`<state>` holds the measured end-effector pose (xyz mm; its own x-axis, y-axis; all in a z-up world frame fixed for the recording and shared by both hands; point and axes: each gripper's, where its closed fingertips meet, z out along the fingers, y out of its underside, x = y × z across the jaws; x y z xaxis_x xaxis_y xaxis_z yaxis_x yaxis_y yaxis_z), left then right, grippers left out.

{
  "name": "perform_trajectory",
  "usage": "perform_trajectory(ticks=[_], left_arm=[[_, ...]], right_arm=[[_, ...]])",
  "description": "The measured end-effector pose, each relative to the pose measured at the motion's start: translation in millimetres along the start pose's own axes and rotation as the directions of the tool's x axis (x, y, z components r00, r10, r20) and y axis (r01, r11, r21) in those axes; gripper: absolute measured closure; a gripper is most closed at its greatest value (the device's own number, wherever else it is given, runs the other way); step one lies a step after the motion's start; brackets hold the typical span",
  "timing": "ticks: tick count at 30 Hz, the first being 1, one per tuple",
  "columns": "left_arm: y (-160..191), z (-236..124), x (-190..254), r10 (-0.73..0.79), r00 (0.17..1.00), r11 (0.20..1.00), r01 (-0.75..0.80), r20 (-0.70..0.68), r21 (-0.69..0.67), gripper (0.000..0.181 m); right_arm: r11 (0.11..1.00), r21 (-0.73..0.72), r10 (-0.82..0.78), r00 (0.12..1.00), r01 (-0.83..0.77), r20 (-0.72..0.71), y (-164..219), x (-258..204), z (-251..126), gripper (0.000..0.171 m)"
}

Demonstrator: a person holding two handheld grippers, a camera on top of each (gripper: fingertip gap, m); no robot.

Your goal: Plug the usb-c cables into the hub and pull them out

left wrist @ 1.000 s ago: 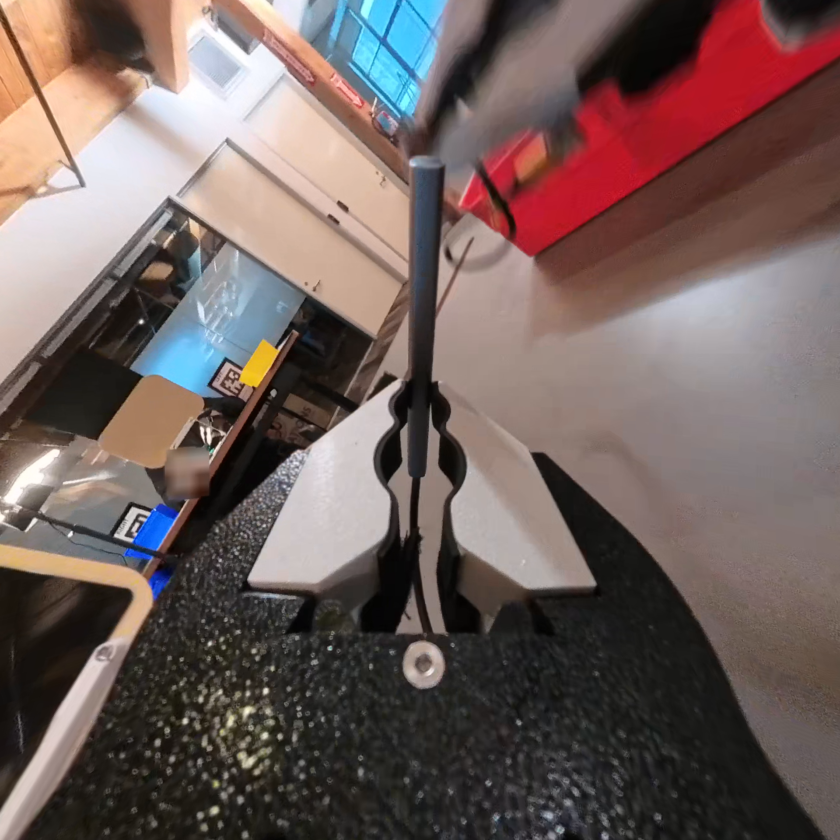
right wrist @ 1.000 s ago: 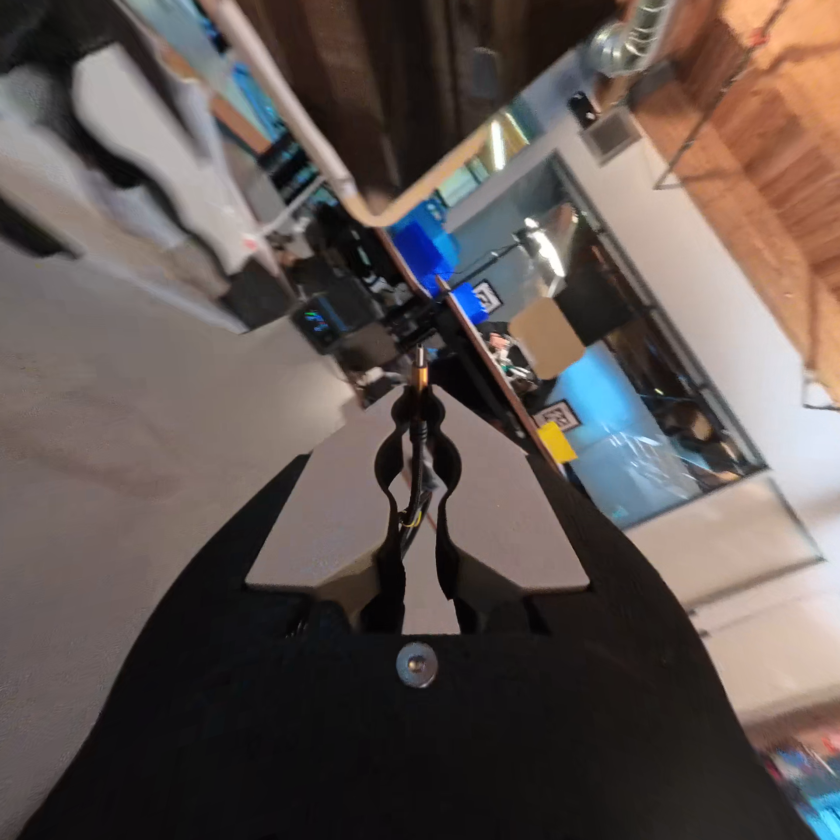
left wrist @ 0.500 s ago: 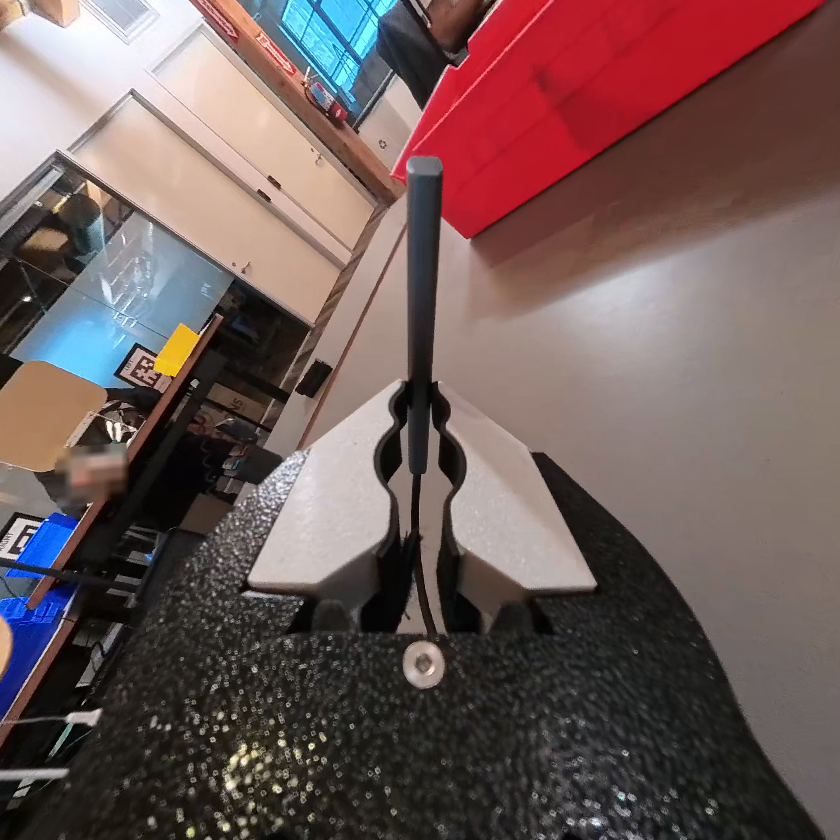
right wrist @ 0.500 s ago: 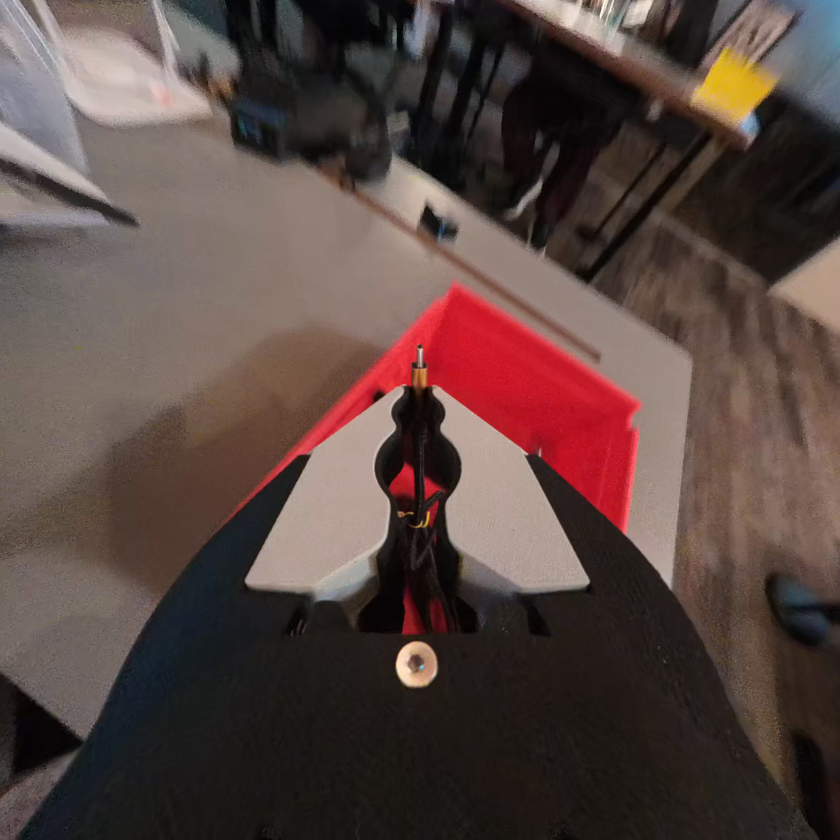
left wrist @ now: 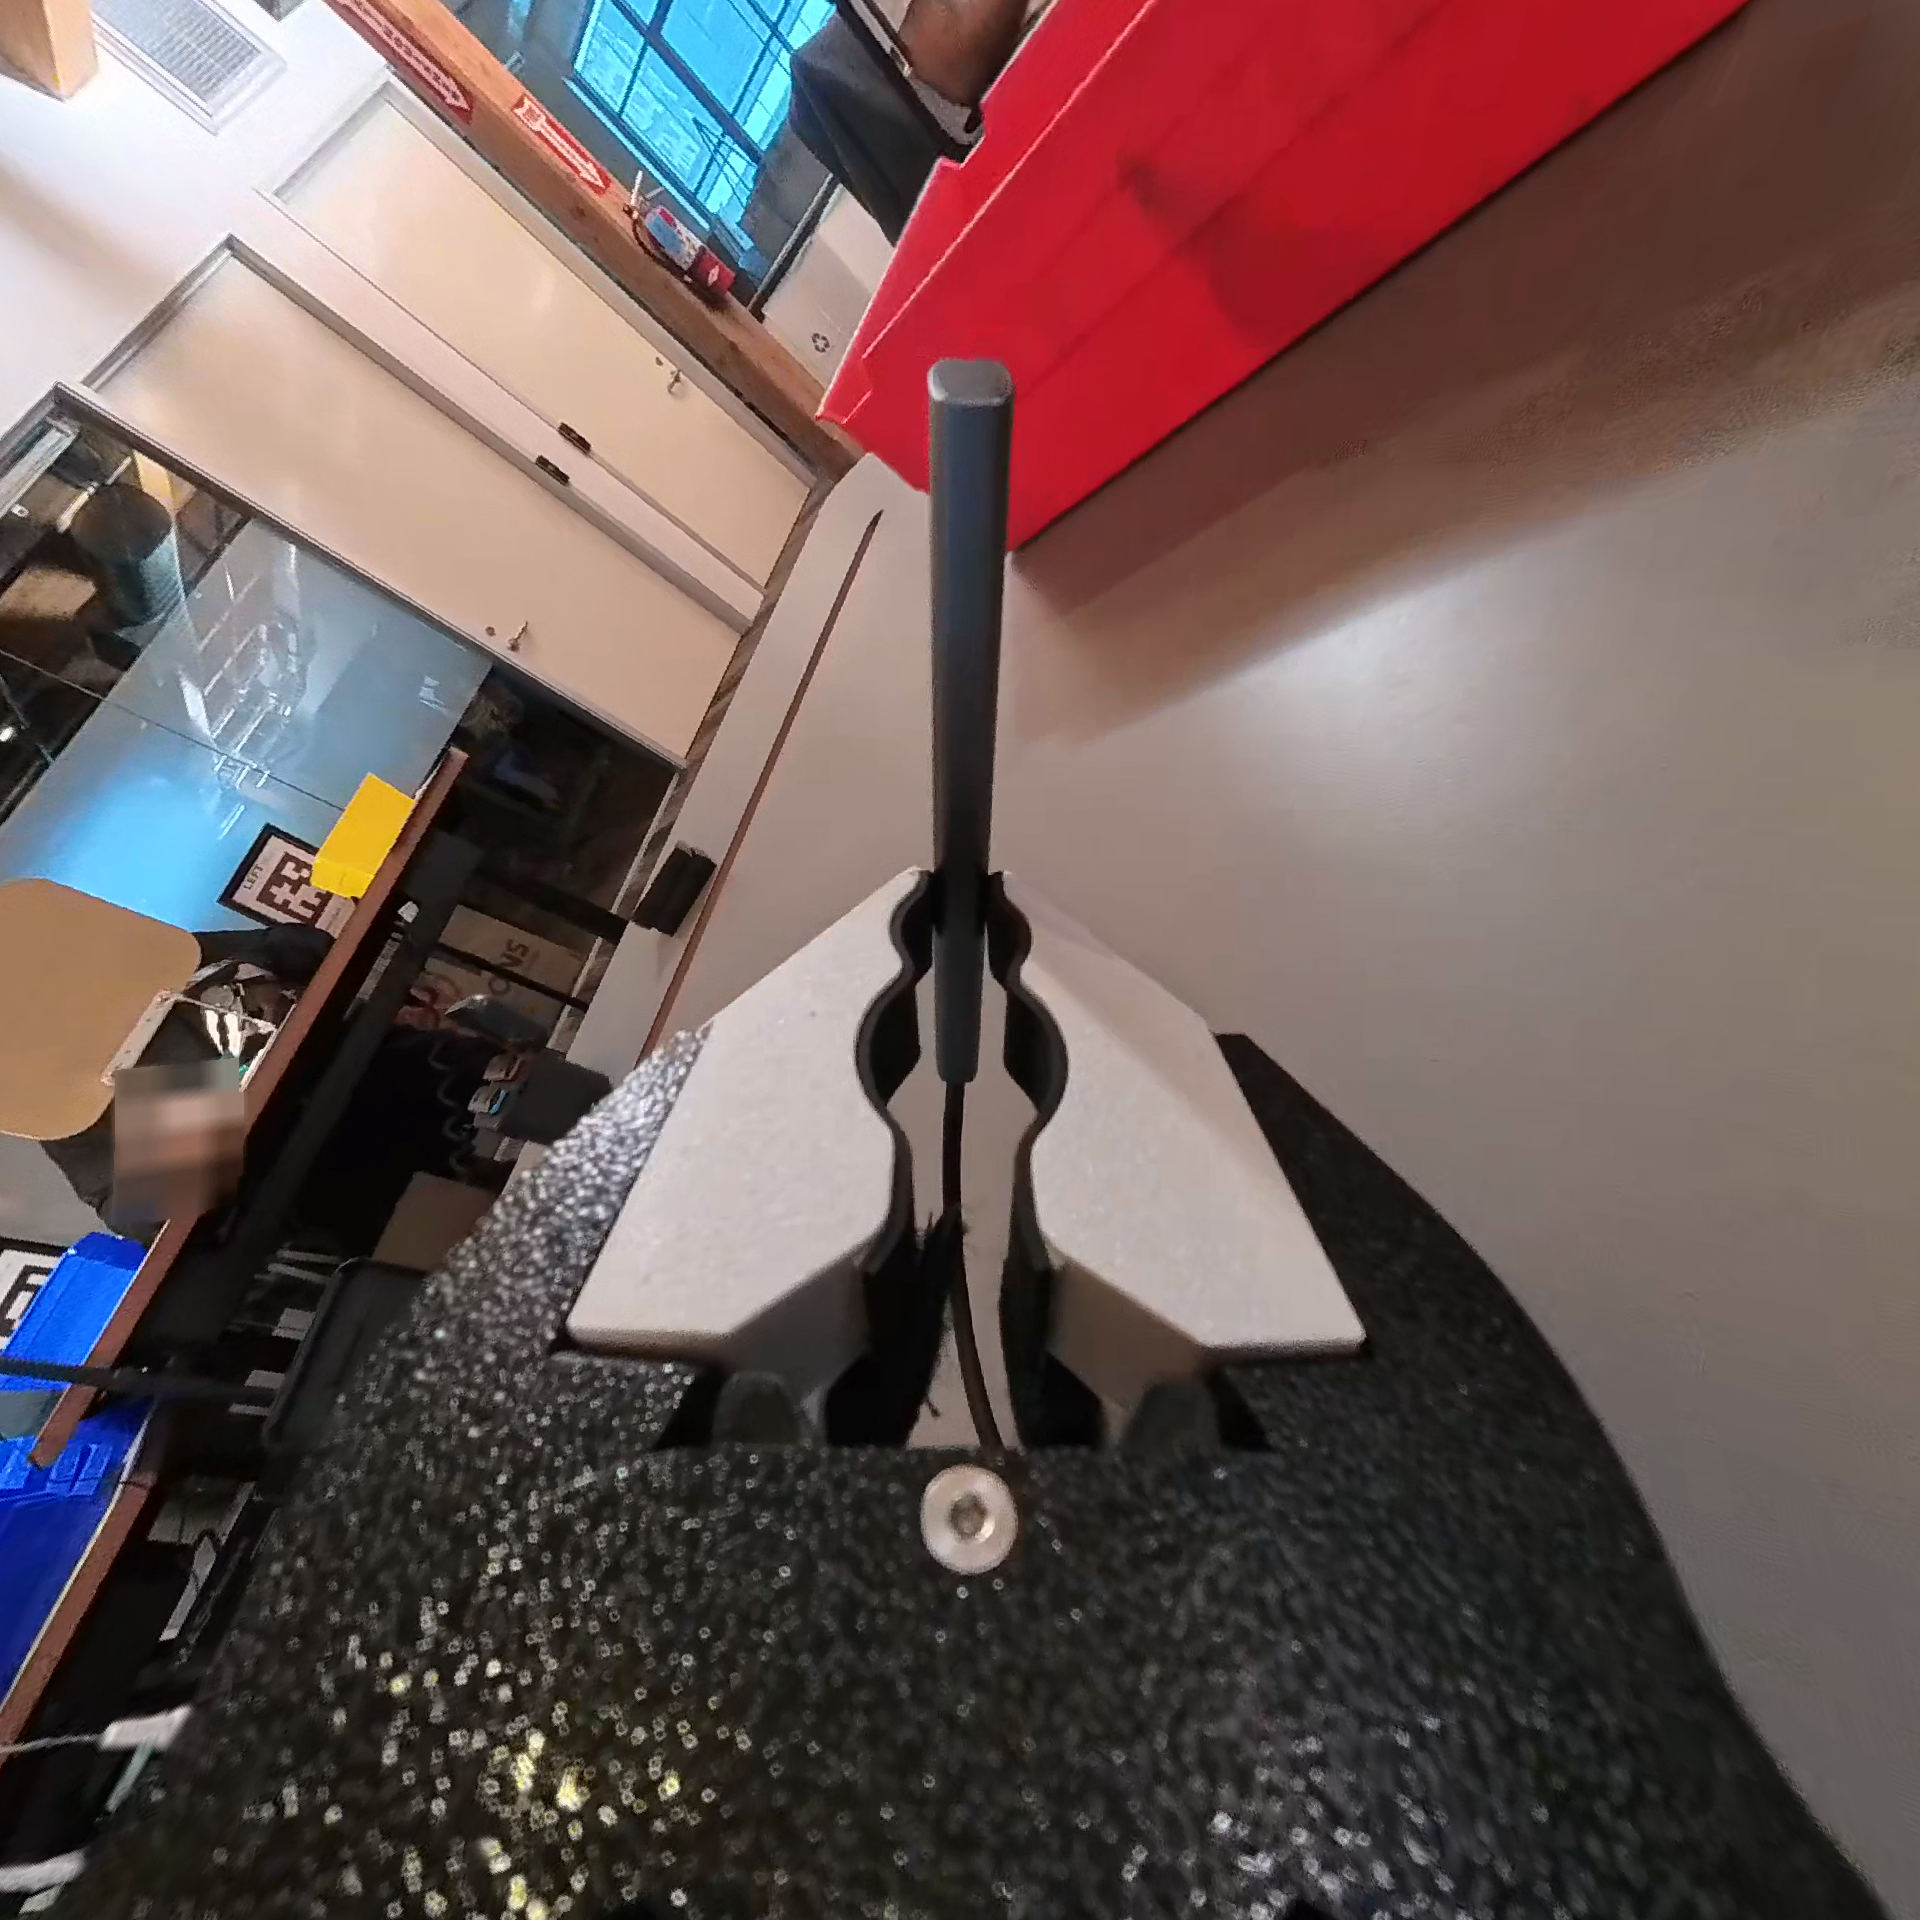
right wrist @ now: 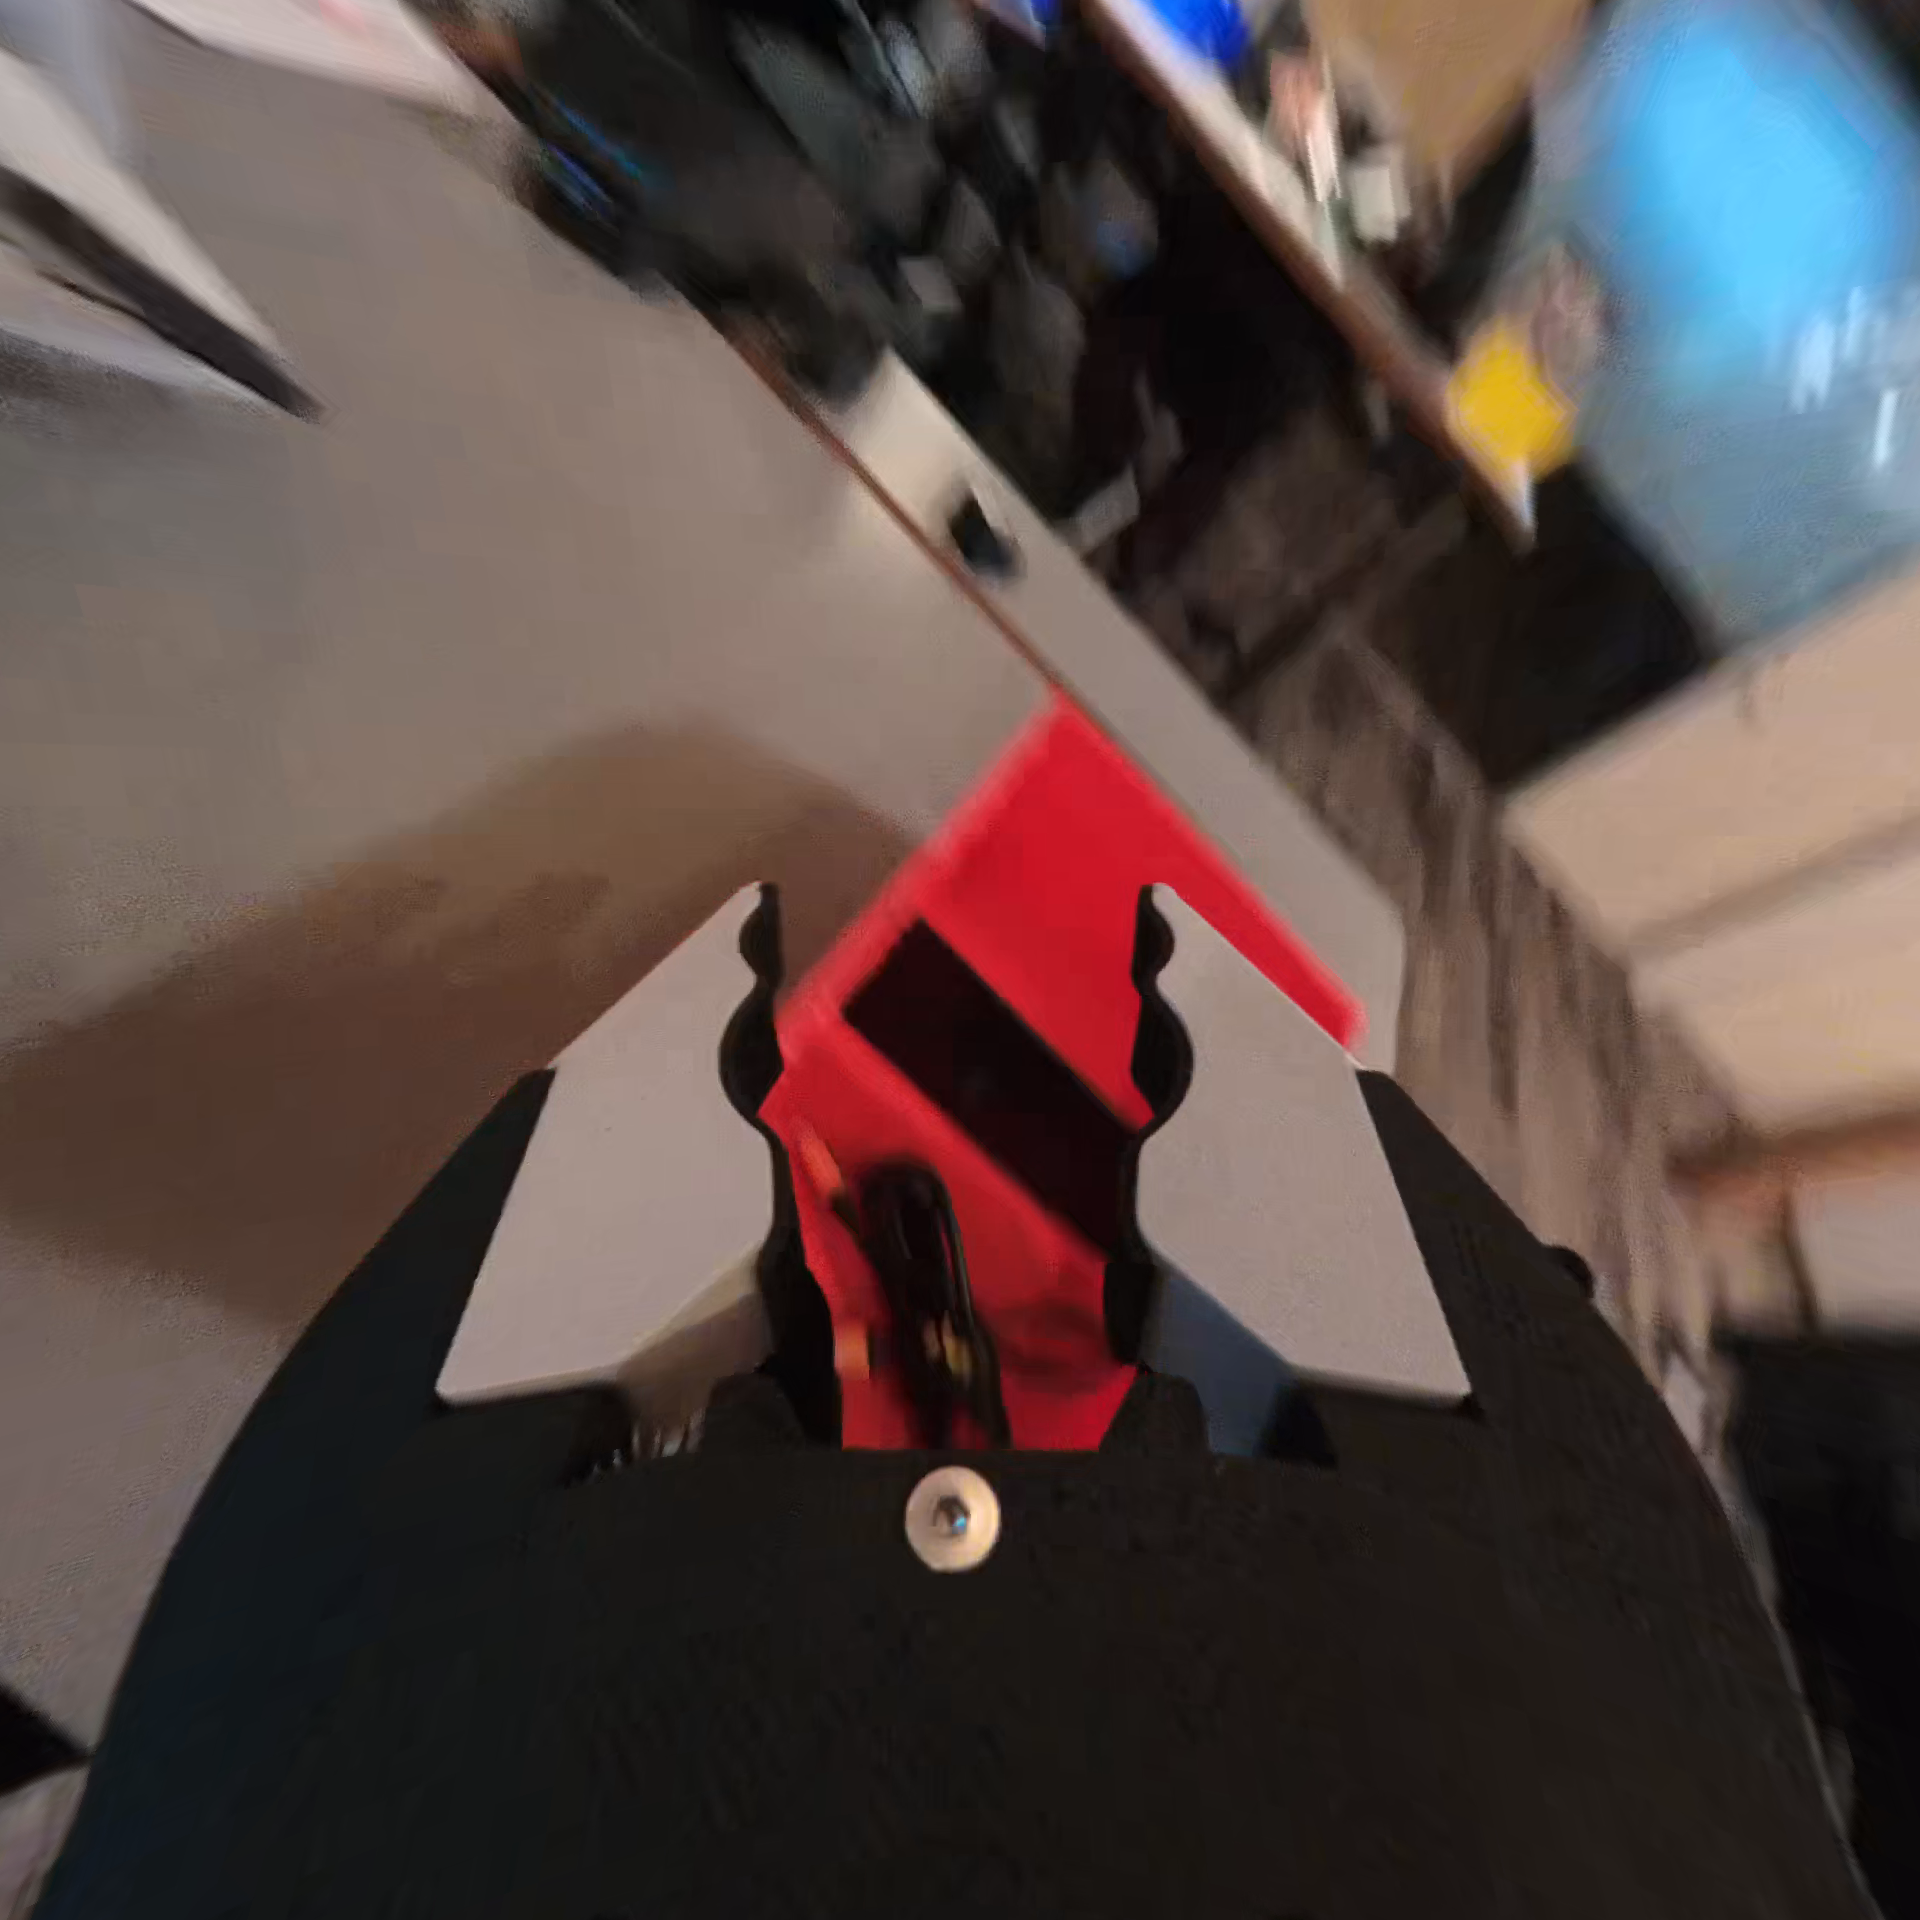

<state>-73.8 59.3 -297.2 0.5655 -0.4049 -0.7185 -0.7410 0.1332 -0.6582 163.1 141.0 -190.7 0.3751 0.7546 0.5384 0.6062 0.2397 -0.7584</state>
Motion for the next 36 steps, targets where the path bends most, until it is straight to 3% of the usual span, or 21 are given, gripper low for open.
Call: perform_trajectory(ticks=[3,8,11,13,14,17,19,23,24,27,31,36], left_arm=[[-5,2,10,0.027,0.999,0.999,-0.026,-0.039,0.021,0.174],[-9,4,28,0.067,0.991,0.996,-0.060,-0.114,0.060,0.174],[-9,3,28,0.067,0.990,0.996,-0.059,-0.121,0.072,0.174],[-11,2,28,0.060,0.990,0.995,-0.050,-0.126,0.086,0.174],[-10,1,29,0.066,0.989,0.995,-0.055,-0.130,0.083,0.174],[-11,2,29,0.096,0.989,0.993,-0.087,-0.115,0.086,0.174],[-18,2,19,0.093,0.994,0.989,-0.086,-0.050,0.122,0.172],[-29,-5,-9,0.022,0.994,0.982,-0.042,0.106,0.186,0.115],[-29,-8,-15,0.010,0.990,0.981,-0.037,0.139,0.193,0.111],[-24,-12,-28,-0.011,0.980,0.982,-0.026,0.198,0.184,0.110],[-15,-9,-31,-0.021,0.978,0.989,-0.010,0.207,0.146,0.113],[-15,-7,-26,-0.002,0.983,0.990,-0.024,0.185,0.137,0.117]], right_arm=[[0.940,0.223,-0.286,0.952,0.257,0.109,-68,-80,18,0.119],[0.783,0.328,-0.617,0.726,0.528,0.304,-85,-201,71,0.125],[0.734,0.340,-0.679,0.657,0.588,0.329,-80,-222,88,0.134],[0.722,0.364,-0.690,0.654,0.589,0.310,-84,-224,94,0.146],[0.719,0.383,-0.691,0.658,0.580,0.301,-88,-225,94,0.160],[0.723,0.396,-0.685,0.664,0.567,0.300,-92,-225,93,0.164],[0.725,0.389,-0.679,0.686,0.568,0.263,-96,-217,92,0.164],[0.763,0.314,-0.612,0.788,0.565,0.069,-111,-161,81,0.163],[0.782,0.291,-0.577,0.817,0.552,0.002,-115,-139,74,0.164],[0.854,0.183,-0.456,0.870,0.487,-0.190,-113,-66,50,0.164],[0.926,-0.129,-0.378,0.867,0.355,-0.326,-65,22,33,0.163],[0.854,-0.443,-0.405,0.884,0.274,-0.234,-4,70,32,0.163]])
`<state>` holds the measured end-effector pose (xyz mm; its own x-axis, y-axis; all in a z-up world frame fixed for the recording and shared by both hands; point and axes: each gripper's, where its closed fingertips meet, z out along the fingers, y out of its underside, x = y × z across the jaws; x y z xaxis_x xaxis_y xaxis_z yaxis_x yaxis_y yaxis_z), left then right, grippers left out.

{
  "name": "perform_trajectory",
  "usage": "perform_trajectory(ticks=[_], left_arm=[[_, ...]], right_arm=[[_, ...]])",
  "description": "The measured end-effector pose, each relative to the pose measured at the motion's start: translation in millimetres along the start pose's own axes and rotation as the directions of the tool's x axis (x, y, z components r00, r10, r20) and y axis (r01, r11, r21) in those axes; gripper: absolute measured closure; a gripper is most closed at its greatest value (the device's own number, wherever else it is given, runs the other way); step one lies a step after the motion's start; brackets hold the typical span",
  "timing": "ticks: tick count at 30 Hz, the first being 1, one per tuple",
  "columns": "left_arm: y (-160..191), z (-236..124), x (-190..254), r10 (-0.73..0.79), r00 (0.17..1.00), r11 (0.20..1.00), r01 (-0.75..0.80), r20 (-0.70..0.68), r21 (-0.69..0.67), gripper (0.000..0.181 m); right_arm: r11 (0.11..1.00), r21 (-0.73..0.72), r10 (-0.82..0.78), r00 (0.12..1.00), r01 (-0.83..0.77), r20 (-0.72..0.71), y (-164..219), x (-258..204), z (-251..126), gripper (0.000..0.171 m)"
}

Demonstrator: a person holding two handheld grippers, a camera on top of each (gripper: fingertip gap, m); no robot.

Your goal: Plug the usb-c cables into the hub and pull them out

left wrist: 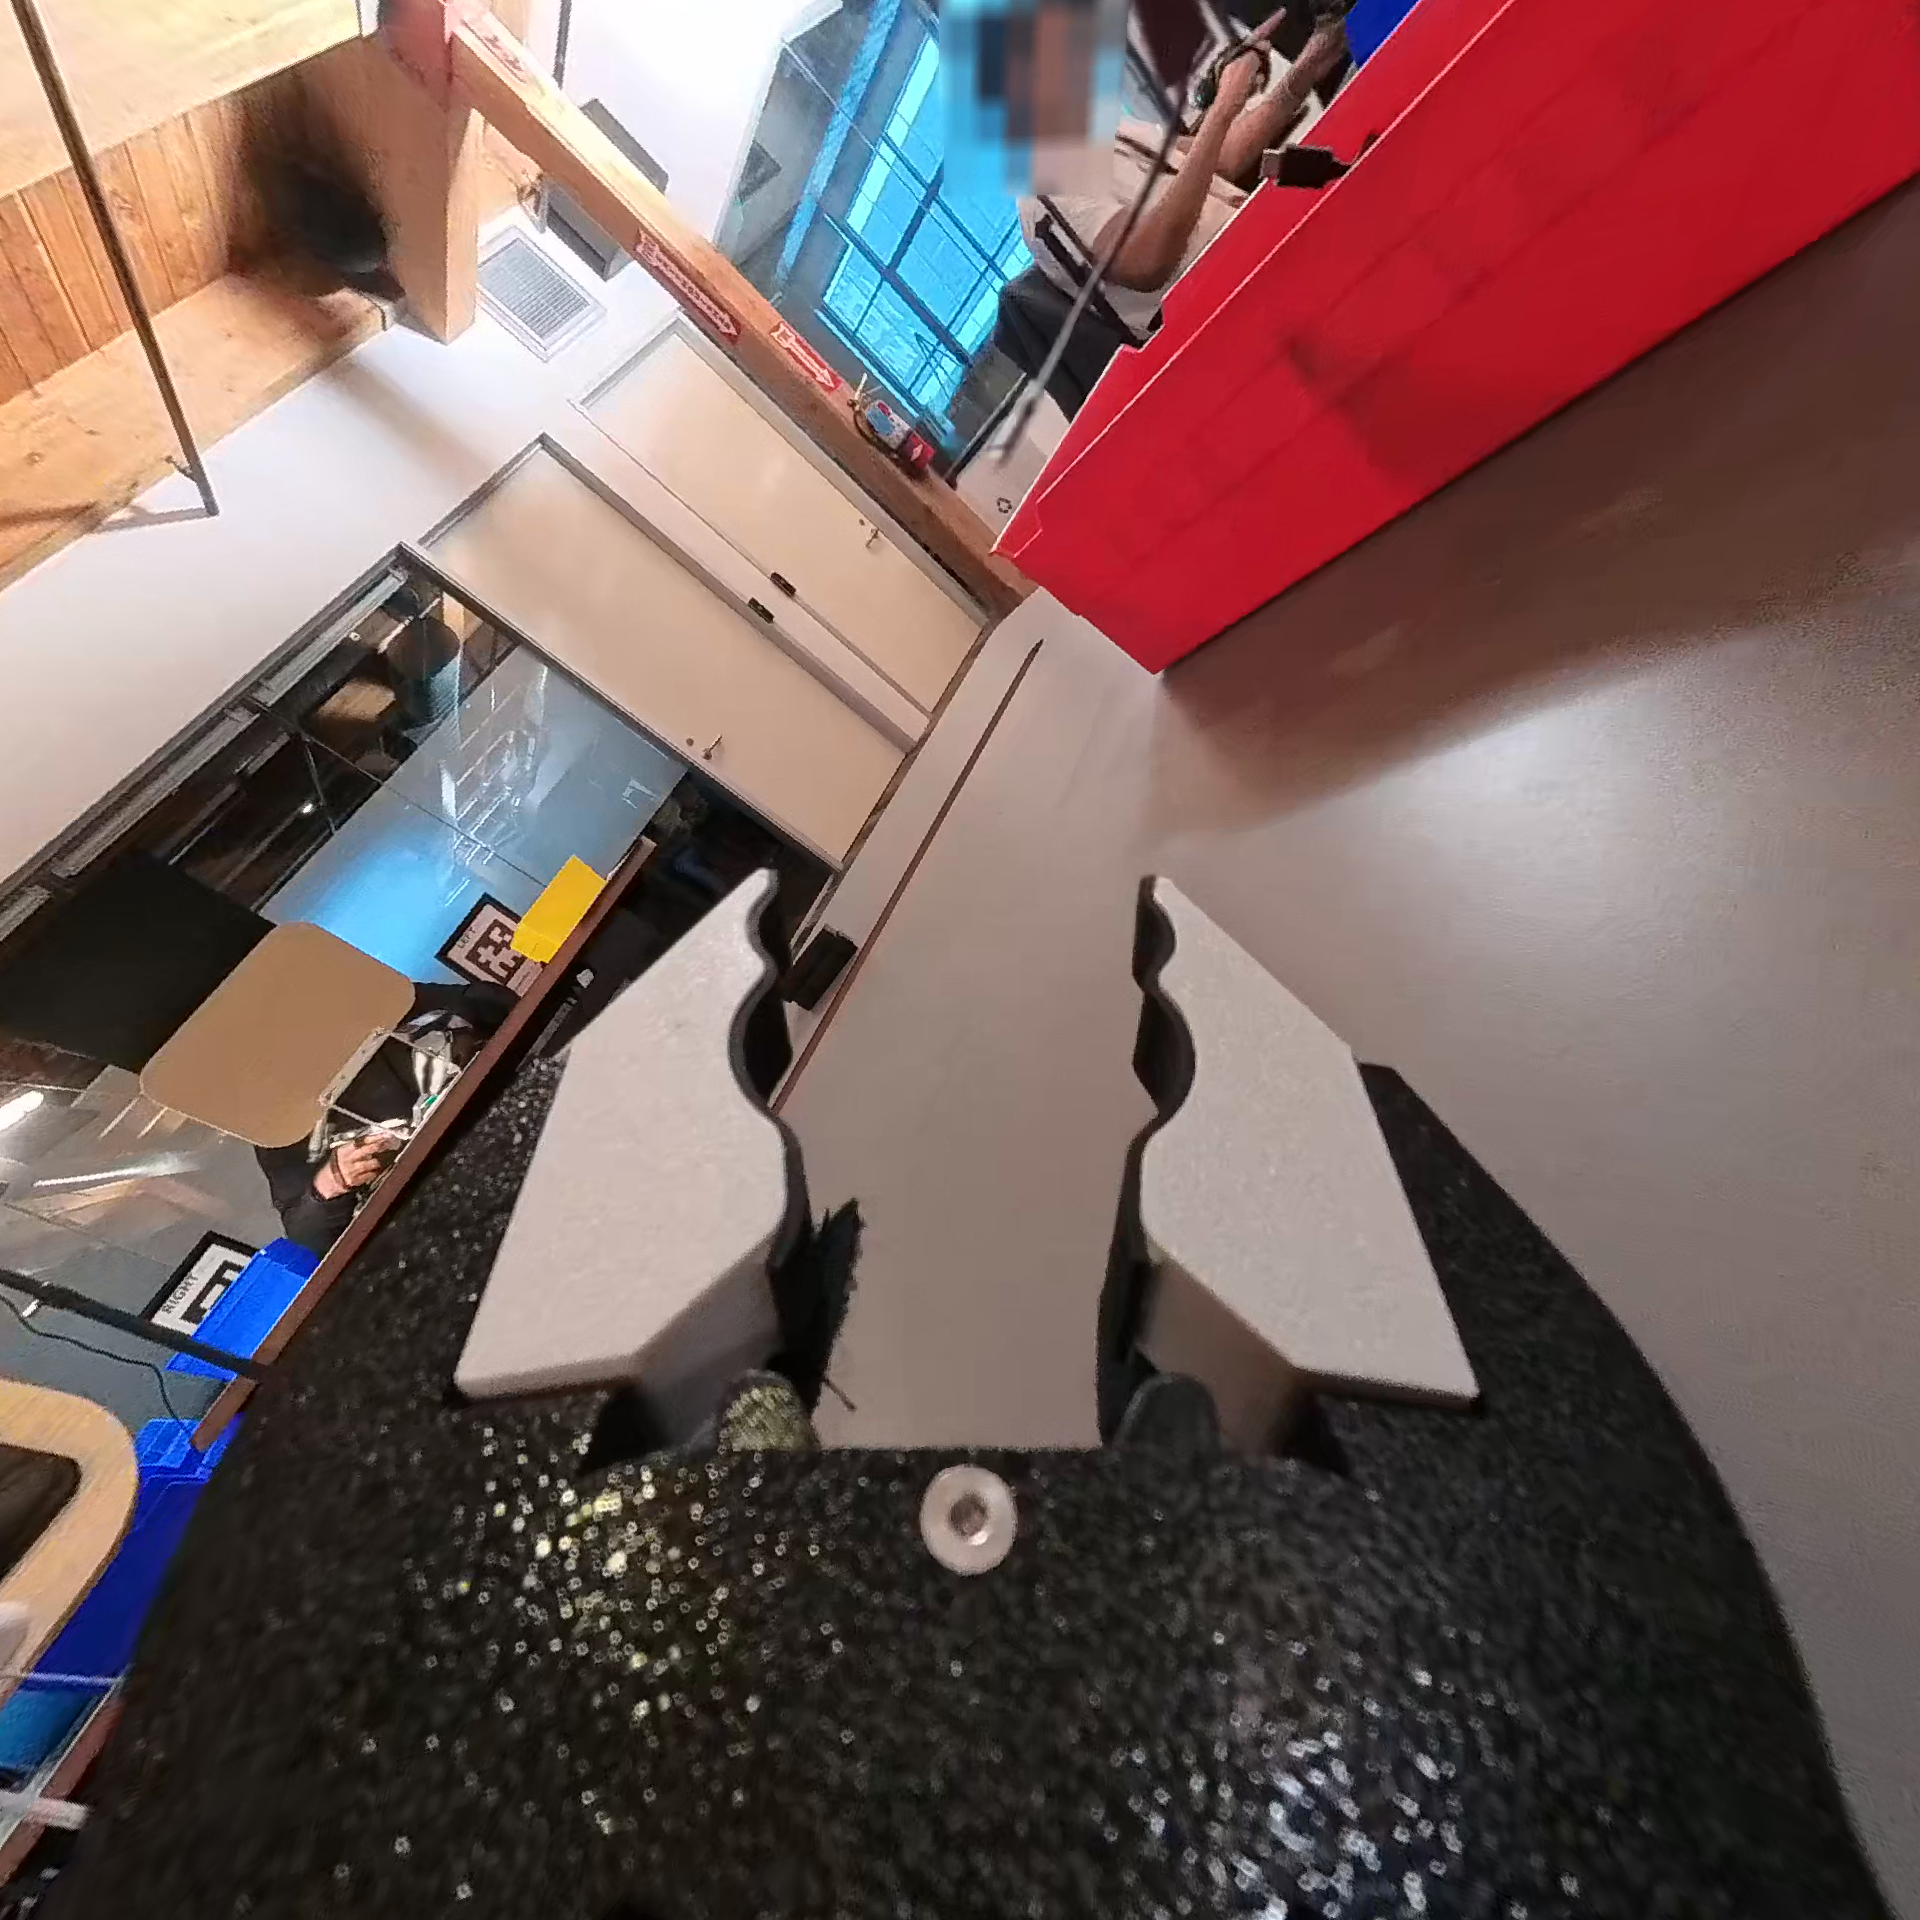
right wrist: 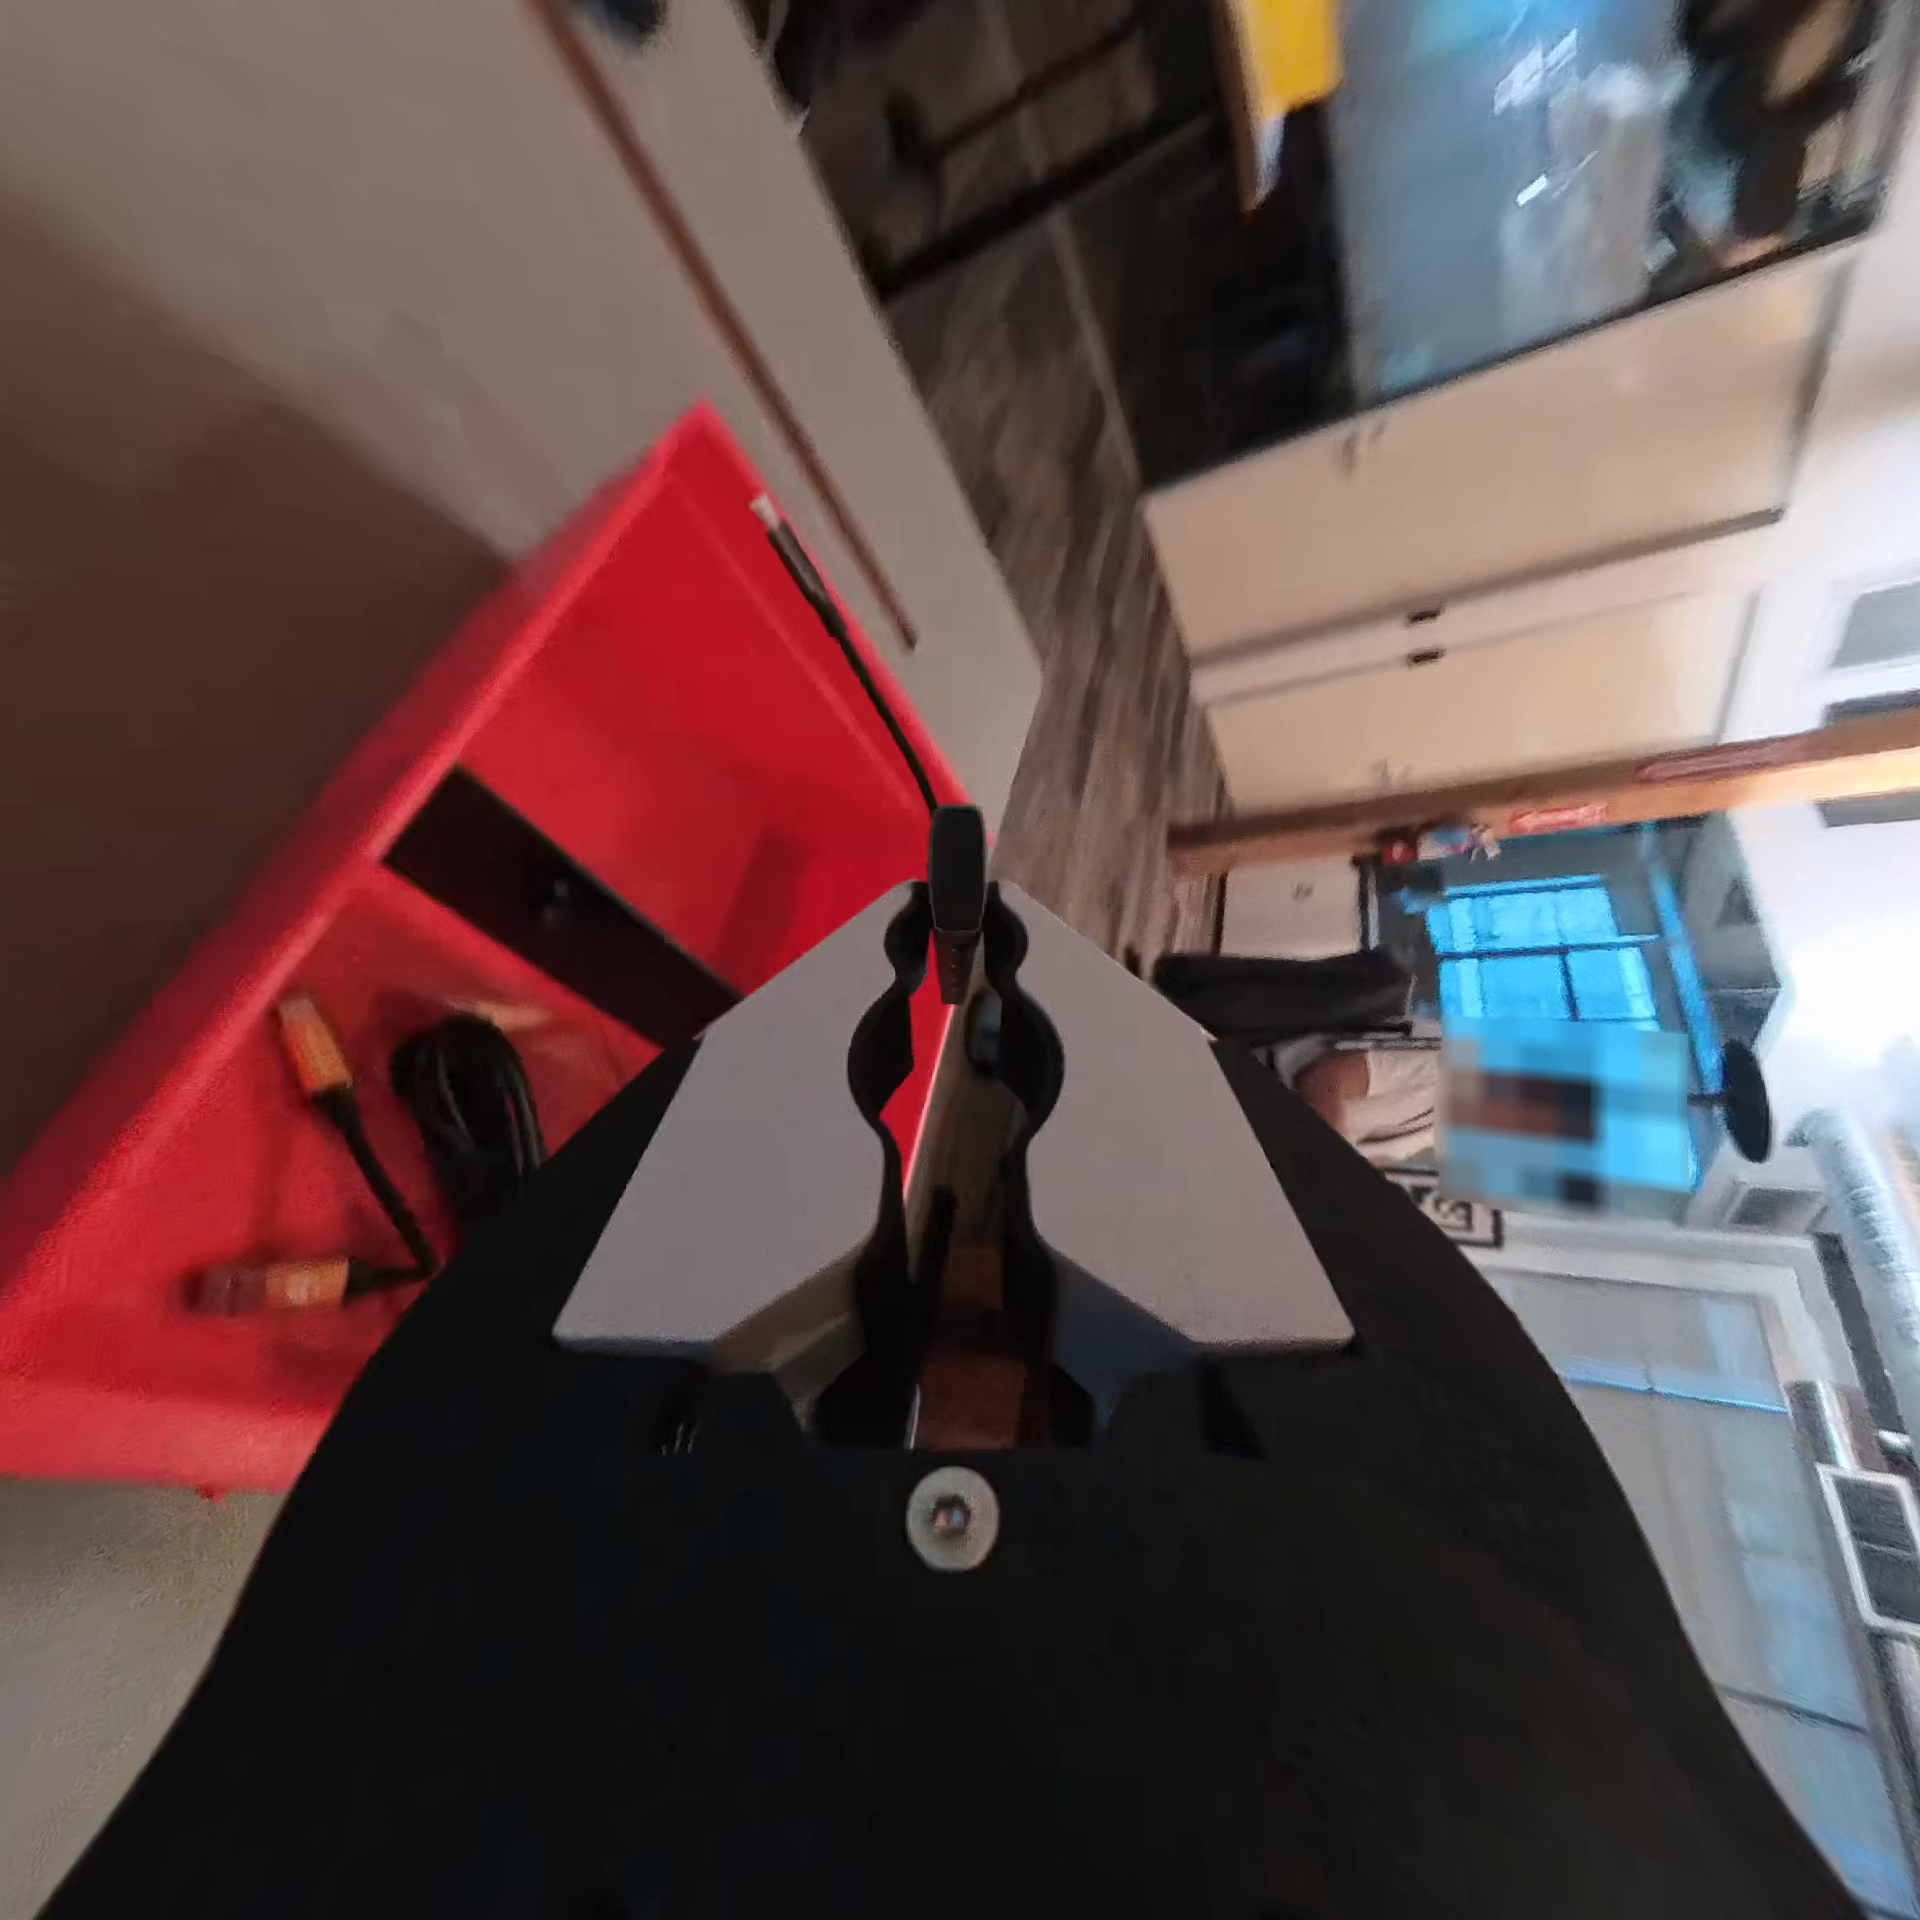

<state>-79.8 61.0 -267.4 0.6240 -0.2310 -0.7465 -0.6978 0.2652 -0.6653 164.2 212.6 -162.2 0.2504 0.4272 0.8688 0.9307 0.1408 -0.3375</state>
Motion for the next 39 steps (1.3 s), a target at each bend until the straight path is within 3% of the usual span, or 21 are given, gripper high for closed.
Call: perform_trajectory(ticks=[4,8,10,12,14,18,27,32,36,39], left_arm=[[9,3,4,-0.033,0.999,0.998,0.032,-0.031,-0.051,0.117],[35,10,17,-0.217,0.969,0.957,0.189,-0.114,-0.222,0.101],[44,11,20,-0.287,0.949,0.931,0.245,-0.129,-0.269,0.098],[47,11,20,-0.328,0.935,0.916,0.281,-0.133,-0.286,0.098],[48,10,18,-0.344,0.931,0.910,0.297,-0.127,-0.288,0.099],[50,10,19,-0.350,0.928,0.905,0.301,-0.126,-0.300,0.099],[55,9,19,-0.353,0.928,0.898,0.300,-0.120,-0.322,0.100],[59,7,15,-0.366,0.925,0.890,0.315,-0.103,-0.329,0.101],[63,6,10,-0.372,0.925,0.883,0.325,-0.080,-0.339,0.102],[65,4,5,-0.376,0.925,0.879,0.336,-0.058,-0.338,0.102]], right_arm=[[0.989,-0.122,-0.056,0.976,0.083,0.209,18,-13,40,0.163],[0.964,-0.208,-0.087,0.936,0.166,0.342,29,-30,86,0.162],[0.952,-0.274,-0.035,0.935,0.139,0.352,35,-36,103,0.159],[0.934,-0.338,0.013,0.934,0.117,0.357,42,-43,109,0.144],[0.936,-0.340,0.039,0.934,0.090,0.356,38,-48,110,0.134],[0.949,-0.311,0.051,0.951,0.049,0.305,24,-45,101,0.131],[0.990,-0.043,0.139,0.969,-0.133,0.206,-70,-38,44,0.140],[0.970,0.085,0.198,0.942,-0.229,0.270,-124,-69,29,0.141],[0.902,0.238,0.254,0.890,-0.359,0.380,-167,-115,36,0.139],[0.770,0.423,0.270,0.845,-0.477,0.462,-197,-150,41,0.135]])
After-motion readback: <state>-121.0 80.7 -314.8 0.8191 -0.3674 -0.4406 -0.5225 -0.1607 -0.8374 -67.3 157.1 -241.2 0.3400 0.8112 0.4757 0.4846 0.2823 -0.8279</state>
